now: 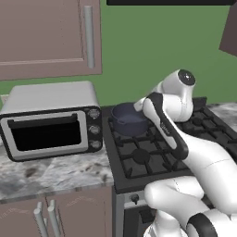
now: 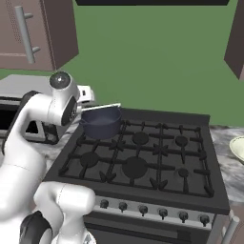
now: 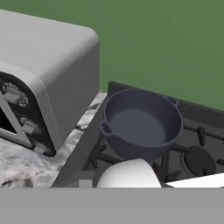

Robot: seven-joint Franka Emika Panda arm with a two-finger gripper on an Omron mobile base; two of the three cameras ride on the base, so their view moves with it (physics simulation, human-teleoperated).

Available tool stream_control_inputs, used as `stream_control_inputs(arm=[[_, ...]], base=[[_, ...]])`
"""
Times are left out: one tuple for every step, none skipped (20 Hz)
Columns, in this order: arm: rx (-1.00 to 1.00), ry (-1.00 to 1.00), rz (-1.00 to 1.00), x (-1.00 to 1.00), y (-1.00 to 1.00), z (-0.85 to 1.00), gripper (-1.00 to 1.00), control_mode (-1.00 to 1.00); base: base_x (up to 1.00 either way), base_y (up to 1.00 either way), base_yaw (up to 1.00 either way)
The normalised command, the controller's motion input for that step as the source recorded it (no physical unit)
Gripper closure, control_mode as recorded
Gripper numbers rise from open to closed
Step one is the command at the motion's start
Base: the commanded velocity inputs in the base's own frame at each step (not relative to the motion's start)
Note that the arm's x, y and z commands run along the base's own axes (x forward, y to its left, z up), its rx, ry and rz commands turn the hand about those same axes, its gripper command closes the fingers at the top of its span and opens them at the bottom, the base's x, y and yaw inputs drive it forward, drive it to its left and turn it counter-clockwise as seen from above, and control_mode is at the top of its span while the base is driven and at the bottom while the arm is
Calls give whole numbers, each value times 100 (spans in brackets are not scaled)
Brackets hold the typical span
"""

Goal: Open the cabinet and move the ladle to the pot. Then close the cabinet.

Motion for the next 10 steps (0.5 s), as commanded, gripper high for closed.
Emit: stream_control_inputs(arm=[[0, 4, -3, 48, -15, -46, 100, -100], [0, 4, -3, 46, -17, -46, 100, -100], [0, 4, -3, 45, -12, -46, 100, -100], [0, 5, -2, 49, -2, -47, 100, -100], [0, 6, -1, 54, 0, -48, 100, -100], [0, 9, -1, 63, 0, -53, 100, -100], [0, 9, 0, 67, 0, -51, 100, -100], [0, 9, 0, 66, 0, -47, 100, -100], [0, 9, 0, 64, 0, -43, 100, -100], [0, 7, 0, 61, 0, -37, 100, -100]], base=[[0, 0, 0], [0, 0, 0], [0, 0, 0], [0, 0, 0], [0, 0, 0], [0, 0, 0], [0, 0, 0], [0, 0, 0], [0, 0, 0], [0, 0, 0]])
